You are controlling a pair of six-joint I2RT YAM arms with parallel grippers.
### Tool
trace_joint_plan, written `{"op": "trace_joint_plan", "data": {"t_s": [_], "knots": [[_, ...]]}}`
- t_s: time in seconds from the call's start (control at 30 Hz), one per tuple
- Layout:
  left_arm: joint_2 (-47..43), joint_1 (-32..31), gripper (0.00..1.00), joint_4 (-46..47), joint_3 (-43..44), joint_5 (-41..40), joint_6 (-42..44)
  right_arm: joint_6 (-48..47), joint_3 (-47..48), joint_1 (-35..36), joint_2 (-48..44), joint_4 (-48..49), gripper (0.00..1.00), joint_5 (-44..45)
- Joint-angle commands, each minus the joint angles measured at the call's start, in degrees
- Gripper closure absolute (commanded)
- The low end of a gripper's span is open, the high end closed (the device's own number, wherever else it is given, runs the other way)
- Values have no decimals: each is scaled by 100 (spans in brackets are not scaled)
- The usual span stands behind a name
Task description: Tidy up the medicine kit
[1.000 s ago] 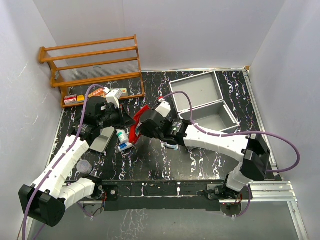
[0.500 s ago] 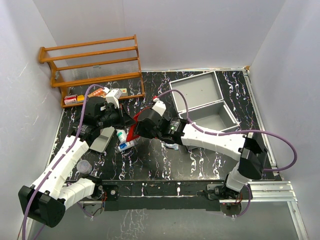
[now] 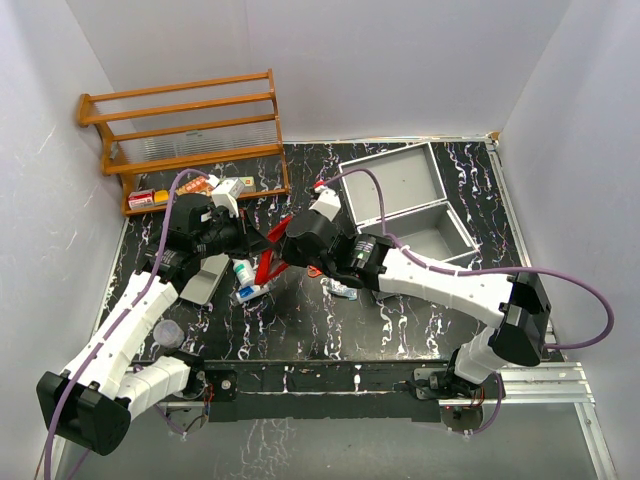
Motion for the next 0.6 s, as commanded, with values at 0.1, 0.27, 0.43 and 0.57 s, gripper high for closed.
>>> {"op": "trace_joint_plan", "data": {"t_s": [0.1,0.27,0.43,0.57], "knots": [[-183,-10,100,131,5,187,84,-466,4,23,8,585,98,-112],[-201,-11,100,106,11,211,101,-523,27,15,160,598,100,-231],[-238,-14,100,105,7,260,110,-494,-2,-1,267,603,100,-133],[-247,-13,100,113,-8,334,119,-456,-19,-20,334,638,100,158]]}}
